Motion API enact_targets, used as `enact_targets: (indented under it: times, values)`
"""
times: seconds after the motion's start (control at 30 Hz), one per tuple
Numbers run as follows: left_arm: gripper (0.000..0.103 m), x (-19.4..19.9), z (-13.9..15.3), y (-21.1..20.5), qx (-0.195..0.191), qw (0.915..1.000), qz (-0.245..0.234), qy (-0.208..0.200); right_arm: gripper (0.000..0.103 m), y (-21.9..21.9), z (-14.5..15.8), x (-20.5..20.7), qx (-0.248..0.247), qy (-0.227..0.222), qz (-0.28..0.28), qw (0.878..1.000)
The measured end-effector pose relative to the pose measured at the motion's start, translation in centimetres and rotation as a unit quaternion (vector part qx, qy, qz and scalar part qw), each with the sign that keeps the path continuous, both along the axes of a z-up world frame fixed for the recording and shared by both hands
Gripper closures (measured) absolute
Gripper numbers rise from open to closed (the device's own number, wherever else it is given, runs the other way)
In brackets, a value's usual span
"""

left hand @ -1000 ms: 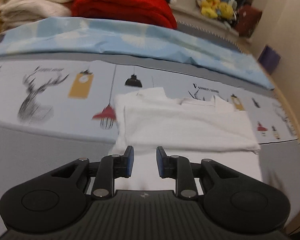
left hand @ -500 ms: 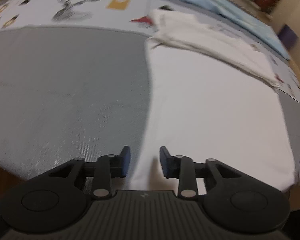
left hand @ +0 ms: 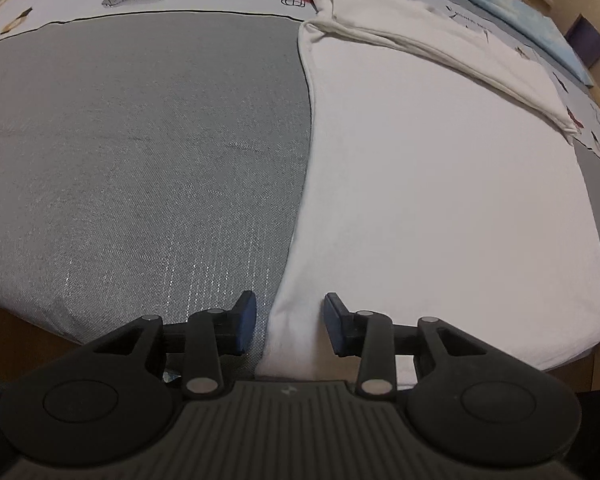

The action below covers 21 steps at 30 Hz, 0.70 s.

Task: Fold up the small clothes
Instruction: 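Grasp the shirt hem with the left tool while the right tool grasps it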

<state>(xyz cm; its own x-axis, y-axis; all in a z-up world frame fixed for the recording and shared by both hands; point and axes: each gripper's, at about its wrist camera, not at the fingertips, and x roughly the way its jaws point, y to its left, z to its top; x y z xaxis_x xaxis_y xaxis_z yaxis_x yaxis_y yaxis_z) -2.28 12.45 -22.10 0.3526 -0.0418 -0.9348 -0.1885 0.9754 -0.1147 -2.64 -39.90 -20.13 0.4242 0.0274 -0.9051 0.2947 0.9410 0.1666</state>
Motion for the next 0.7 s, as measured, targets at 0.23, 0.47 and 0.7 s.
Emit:
enact_targets:
  times: [0.23, 0.47, 0.7]
  values:
    - [0.085, -0.1, -0.2, -0.3, 0.004, 1.0000, -0.006, 0.002, 0.098, 0.7, 0.0, 0.1, -0.007, -0.003, 0.020, 1.000]
    - [0.099, -0.3, 1.3, 0.1, -0.034, 0.9991, -0.003, -0.026, 0.099, -0.9, 1.5, -0.5, 0.040, -0.036, -0.007, 0.999]
    - [0.084, -0.3, 0.4, 0.7, -0.043, 0.9990, 0.009, 0.009, 0.091, -0.3, -0.1, 0.2, 0.030, 0.010, -0.004, 0.999]
